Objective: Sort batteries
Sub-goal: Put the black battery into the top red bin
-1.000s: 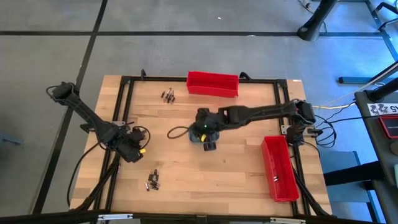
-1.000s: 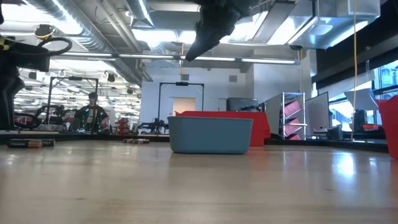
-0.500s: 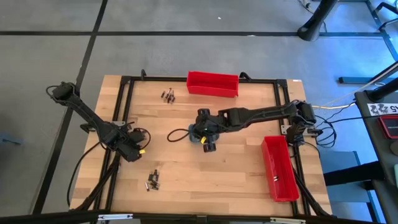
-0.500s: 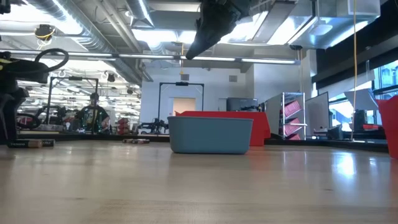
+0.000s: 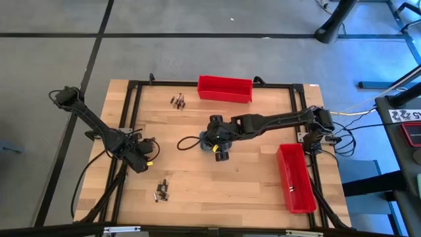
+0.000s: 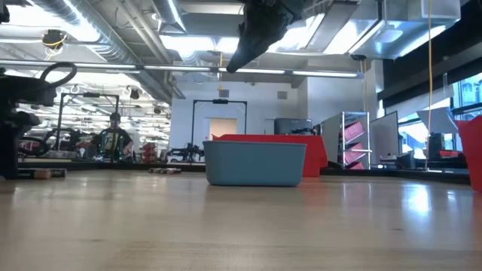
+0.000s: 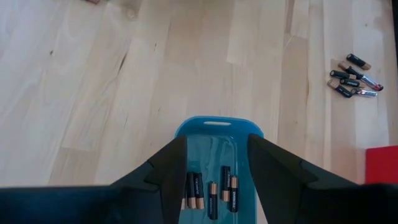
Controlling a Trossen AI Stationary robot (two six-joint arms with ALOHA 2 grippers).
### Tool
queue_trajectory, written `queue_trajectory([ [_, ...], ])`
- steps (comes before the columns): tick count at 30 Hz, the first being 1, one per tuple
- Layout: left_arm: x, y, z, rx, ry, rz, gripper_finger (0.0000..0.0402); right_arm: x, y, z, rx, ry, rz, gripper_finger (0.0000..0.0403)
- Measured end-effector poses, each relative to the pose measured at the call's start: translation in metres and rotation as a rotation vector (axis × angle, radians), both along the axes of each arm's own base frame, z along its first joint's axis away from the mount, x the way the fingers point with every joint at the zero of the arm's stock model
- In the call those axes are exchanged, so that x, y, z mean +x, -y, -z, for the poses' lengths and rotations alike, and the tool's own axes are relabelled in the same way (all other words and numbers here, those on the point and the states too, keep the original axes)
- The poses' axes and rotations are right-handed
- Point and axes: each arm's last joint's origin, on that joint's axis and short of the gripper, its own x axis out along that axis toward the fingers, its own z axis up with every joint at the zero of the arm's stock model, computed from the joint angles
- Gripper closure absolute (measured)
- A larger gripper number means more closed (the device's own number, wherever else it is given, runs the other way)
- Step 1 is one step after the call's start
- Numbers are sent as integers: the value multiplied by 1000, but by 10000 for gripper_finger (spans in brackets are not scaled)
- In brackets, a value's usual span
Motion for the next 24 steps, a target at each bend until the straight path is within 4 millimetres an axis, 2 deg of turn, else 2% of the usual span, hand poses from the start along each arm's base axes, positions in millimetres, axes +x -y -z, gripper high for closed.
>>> queue_trajectory([
  [8,10,4,-8,90,108,109,181,0,0,0,0,-5,0,233],
  [12,8,-4,-13,122,93,-48,174,0,0,0,0,-4,0,233],
  [15,5,-11,-12,119,57,-166,174,0,0,0,0,-4,-1,233],
  [19,8,-12,-12,85,34,-158,180,0,0,0,0,-4,-1,233],
  [24,9,-13,-12,66,17,-153,212,0,0,0,1,-4,-1,233],
])
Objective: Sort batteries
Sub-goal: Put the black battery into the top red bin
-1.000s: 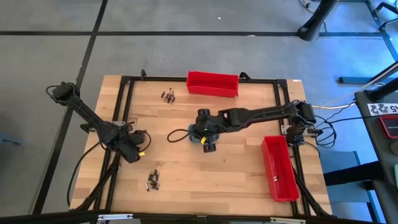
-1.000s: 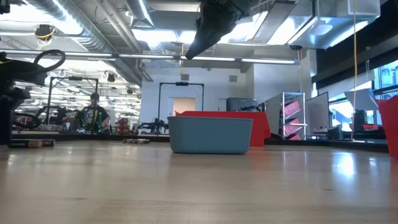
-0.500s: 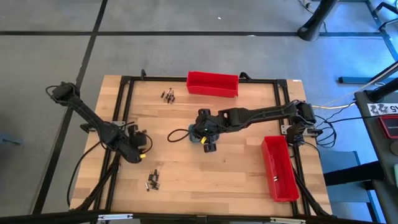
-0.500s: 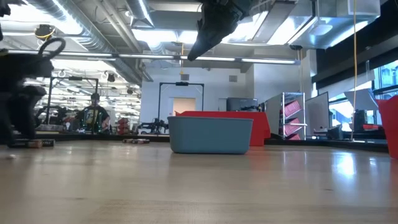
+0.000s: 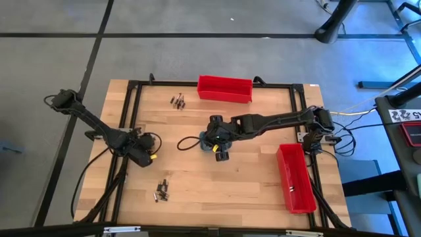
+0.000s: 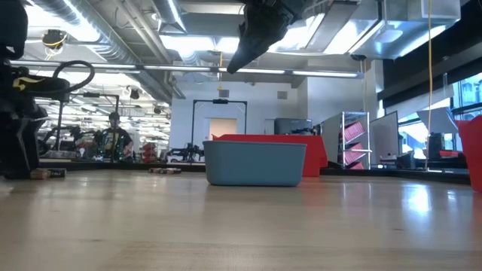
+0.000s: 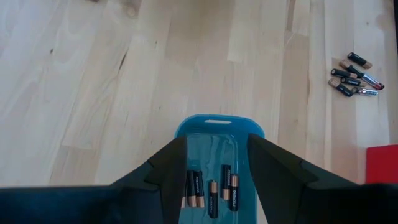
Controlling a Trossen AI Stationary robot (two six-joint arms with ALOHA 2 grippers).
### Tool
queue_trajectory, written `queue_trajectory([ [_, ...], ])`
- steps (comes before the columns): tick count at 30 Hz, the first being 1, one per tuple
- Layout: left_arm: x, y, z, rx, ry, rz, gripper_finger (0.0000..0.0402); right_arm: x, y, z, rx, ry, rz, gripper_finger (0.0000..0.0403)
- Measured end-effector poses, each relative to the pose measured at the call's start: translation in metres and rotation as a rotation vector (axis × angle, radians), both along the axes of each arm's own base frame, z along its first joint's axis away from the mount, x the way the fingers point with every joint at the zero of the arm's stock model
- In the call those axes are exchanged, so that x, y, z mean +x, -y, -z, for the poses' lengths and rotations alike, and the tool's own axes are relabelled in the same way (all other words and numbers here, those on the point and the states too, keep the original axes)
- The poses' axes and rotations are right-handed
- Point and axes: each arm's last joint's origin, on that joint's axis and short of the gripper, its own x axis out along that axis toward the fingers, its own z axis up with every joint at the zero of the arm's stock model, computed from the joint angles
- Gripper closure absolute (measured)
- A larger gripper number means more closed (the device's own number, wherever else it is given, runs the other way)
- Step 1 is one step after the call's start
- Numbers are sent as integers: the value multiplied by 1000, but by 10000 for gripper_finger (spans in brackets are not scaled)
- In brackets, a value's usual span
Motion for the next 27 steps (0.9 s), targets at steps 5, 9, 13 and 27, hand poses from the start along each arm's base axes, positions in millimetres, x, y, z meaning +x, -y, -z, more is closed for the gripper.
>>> queue_trajectory([
  [5,0,1,2,-36,-14,8,253,0,0,0,2,-1,-1,233],
  [9,1,3,12,-75,16,58,289,0,0,0,5,-2,-4,233],
  [13,-1,1,18,-77,12,39,320,-2,0,10,5,-22,-5,233],
  [27,32,8,-9,112,396,98,362,1,3,59,-73,85,-44,233],
])
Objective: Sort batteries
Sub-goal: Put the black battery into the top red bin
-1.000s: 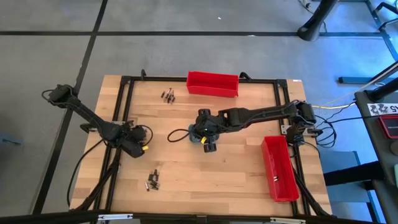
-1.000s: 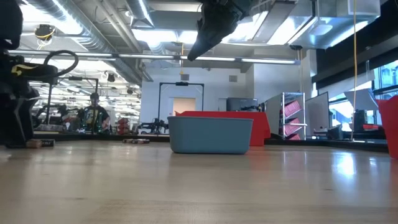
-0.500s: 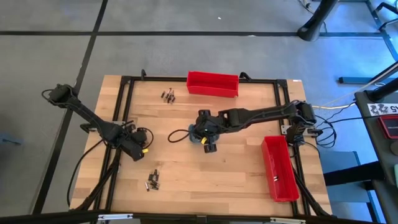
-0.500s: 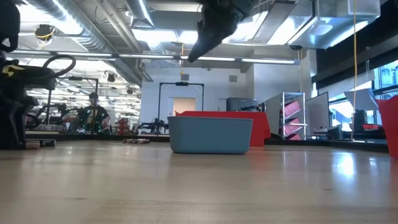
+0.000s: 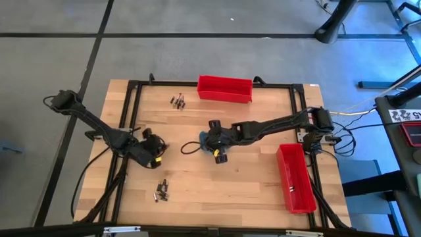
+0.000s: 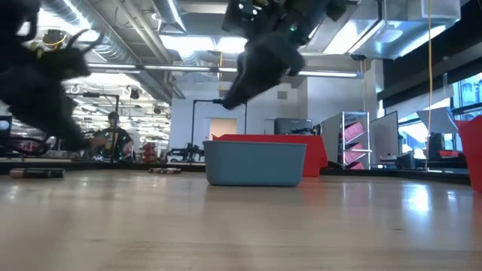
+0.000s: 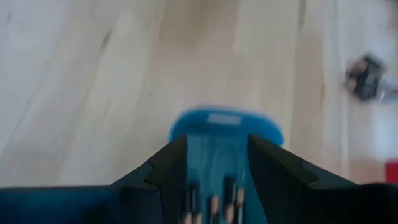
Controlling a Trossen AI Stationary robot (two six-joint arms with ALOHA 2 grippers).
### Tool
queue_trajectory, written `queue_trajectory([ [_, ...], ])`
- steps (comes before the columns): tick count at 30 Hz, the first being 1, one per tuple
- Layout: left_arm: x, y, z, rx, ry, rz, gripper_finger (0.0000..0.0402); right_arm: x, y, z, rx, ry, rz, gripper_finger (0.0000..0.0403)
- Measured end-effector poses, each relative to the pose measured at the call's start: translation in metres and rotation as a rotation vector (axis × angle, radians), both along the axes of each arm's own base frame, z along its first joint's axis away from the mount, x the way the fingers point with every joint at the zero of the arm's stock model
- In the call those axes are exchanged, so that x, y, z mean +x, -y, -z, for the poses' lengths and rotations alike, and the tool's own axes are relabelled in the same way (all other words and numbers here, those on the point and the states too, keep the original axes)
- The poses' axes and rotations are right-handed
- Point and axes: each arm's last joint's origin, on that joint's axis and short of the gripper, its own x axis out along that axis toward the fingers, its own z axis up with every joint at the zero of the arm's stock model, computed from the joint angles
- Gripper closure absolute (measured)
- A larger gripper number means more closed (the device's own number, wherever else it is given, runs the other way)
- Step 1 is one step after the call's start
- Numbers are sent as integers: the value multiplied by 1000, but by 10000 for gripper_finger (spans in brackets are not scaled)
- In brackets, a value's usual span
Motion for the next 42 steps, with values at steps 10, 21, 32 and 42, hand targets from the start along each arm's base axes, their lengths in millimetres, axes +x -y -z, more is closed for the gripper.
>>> queue_trajectory([
  [10,38,5,-48,227,427,199,362,20,28,-13,125,462,-101,233],
  [21,45,4,-74,327,628,294,362,30,27,-27,312,817,-223,233],
  [32,45,5,-76,326,653,300,361,27,31,-33,303,817,-254,233],
  [42,44,6,-77,342,647,301,360,25,30,-31,393,757,-377,233],
])
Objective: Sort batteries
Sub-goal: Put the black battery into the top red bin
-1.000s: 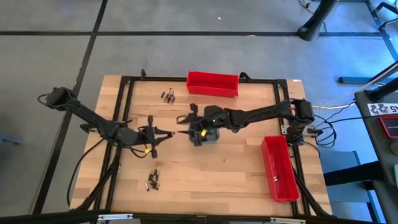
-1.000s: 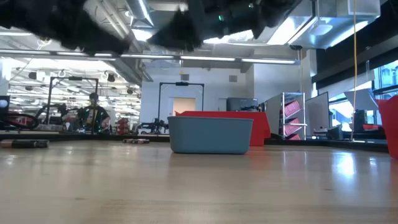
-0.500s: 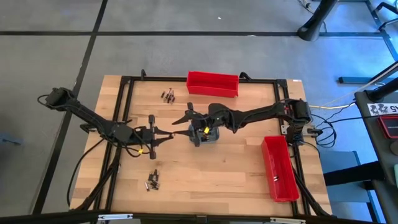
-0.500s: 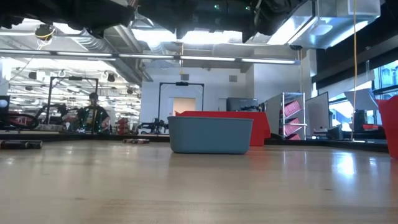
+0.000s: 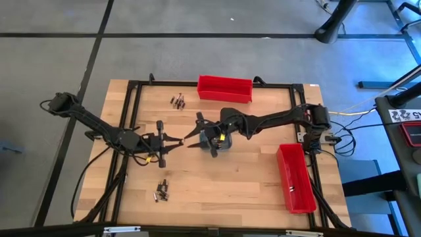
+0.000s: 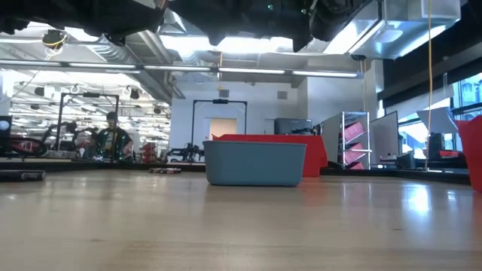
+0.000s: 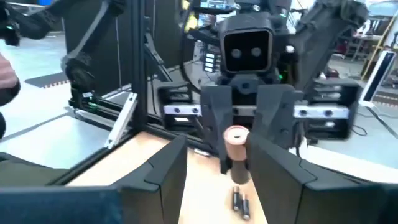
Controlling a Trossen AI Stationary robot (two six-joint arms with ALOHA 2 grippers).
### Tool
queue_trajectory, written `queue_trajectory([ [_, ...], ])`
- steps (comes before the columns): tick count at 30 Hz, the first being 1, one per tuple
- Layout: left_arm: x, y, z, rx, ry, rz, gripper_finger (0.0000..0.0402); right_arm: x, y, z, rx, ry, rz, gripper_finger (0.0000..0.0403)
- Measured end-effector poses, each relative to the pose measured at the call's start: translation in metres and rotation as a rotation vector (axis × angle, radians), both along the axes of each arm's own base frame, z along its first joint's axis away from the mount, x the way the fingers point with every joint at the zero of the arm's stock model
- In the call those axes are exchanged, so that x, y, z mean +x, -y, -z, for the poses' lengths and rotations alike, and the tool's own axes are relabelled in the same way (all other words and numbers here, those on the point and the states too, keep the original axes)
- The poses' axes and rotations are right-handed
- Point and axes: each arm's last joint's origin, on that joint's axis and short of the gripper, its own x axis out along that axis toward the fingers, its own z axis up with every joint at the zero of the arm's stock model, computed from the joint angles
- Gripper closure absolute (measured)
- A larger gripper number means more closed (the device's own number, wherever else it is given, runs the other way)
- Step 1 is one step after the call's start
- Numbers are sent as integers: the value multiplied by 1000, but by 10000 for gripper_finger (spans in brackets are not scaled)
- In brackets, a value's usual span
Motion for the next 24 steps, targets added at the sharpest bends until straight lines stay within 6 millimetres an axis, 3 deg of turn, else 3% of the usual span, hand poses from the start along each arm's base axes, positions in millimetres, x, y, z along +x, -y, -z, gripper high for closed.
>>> queue_trajectory([
  [12,0,0,0,0,1,7,356,2,-18,-3,-16,73,85,233],
  [16,0,0,0,-1,1,8,354,3,-16,-2,-22,64,167,233],
  [24,0,0,0,-1,1,9,354,6,-16,5,-25,45,129,233],
])
